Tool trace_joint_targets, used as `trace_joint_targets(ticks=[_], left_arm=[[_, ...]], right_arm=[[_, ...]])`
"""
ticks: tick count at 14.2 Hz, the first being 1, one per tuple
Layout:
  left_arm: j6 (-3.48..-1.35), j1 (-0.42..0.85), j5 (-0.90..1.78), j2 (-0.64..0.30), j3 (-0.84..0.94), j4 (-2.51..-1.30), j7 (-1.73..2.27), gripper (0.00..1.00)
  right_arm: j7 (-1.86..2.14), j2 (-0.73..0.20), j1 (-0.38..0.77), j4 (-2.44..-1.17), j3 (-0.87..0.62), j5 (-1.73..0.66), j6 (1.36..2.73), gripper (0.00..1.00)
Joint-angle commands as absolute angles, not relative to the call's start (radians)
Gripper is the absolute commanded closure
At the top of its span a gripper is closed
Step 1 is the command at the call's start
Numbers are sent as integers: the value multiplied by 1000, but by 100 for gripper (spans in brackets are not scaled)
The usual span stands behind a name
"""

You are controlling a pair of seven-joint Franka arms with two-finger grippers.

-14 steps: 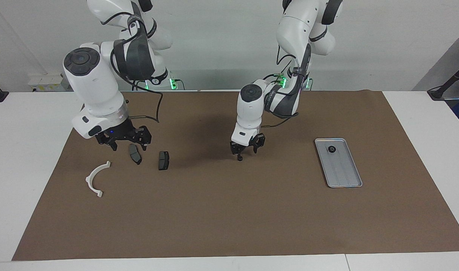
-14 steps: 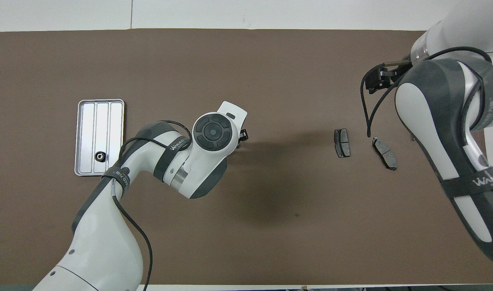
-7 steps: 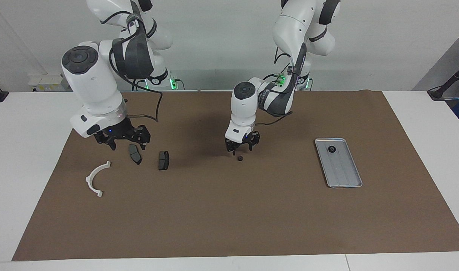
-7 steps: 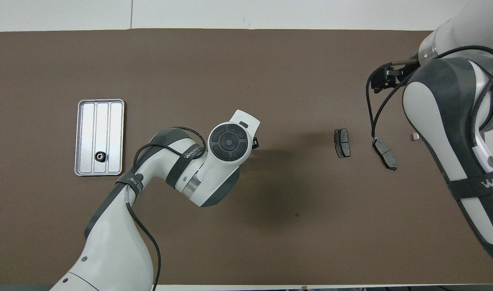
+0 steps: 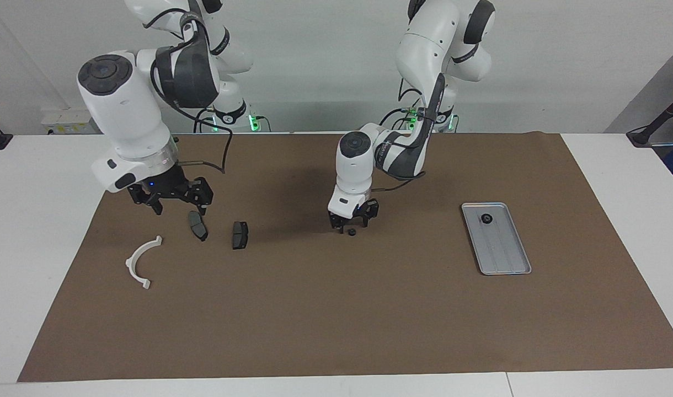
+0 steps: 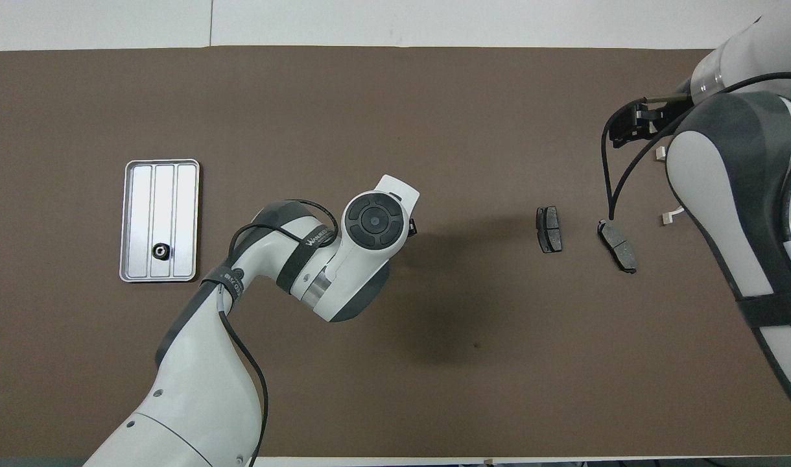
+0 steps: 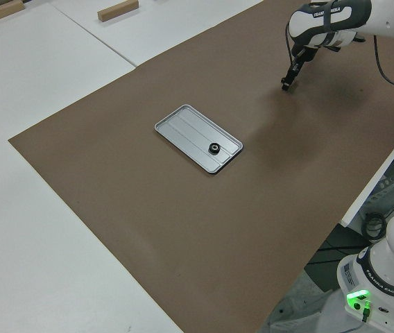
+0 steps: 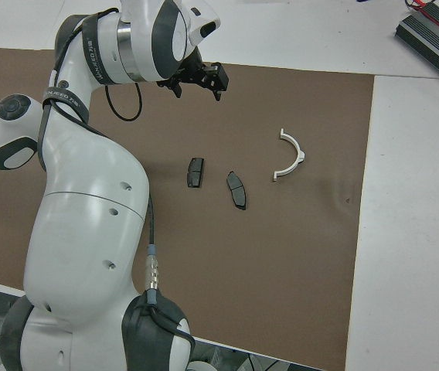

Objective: Pick bearing gear from pile to tray

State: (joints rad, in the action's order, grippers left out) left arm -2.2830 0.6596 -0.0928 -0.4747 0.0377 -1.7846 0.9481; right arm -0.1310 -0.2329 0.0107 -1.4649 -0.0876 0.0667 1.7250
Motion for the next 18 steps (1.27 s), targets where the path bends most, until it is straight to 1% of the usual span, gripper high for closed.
trace_joint_targets(ticks=[1, 2, 3, 4, 5, 6, 7, 9, 11, 12, 13, 15, 16, 18], left_arm=[[-2269, 673, -97, -491, 23, -1756, 950, 22], [-2270, 672, -101, -491, 23, -1758, 948, 25], [-2272, 669, -110, -491, 23, -1758, 948, 32], [-2270, 664, -115, -491, 23, -1758, 948, 43], [-2270, 664, -115, -491, 21, -1758, 948, 56], [-2270, 663, -123, -491, 21, -1758, 948, 83], [-2269, 661, -126, -491, 21, -1756, 946, 100], [-2252, 657, -156, -491, 21, -1743, 940, 100], [-2214, 626, -166, -482, 21, -1720, 887, 100], [-2151, 605, -164, -462, 21, -1698, 841, 100], [-2090, 572, -154, -416, 21, -1689, 775, 100], [-1993, 456, -97, -292, 28, -1716, 576, 100], [-1938, 387, -47, -246, 25, -1717, 439, 100], [-1872, 242, -8, -201, 21, -1717, 184, 100]], right_arm=[[-112, -86, 5, -1601, -97, 51, 1732, 0], [-112, -57, 6, -1617, -97, 49, 1729, 0], [-112, -29, 8, -1632, -97, 49, 1720, 0], [-112, 1, 8, -1649, -97, 43, 1715, 0], [-112, 32, 9, -1669, -97, 23, 1710, 0], [-112, 63, 9, -1689, -95, 9, 1692, 0], [-113, 83, 9, -1697, -95, -7, 1674, 0], [-120, 94, 9, -1697, -95, -31, 1628, 0], [-120, 94, 8, -1695, -94, -31, 1595, 0], [-120, 91, 6, -1695, -94, -31, 1586, 0], [-120, 86, 6, -1694, -94, -31, 1582, 0], [-120, 84, 0, -1692, -95, -32, 1578, 0], [-120, 83, 0, -1690, -95, -32, 1577, 0], [-120, 81, -2, -1690, -95, -32, 1580, 0]])
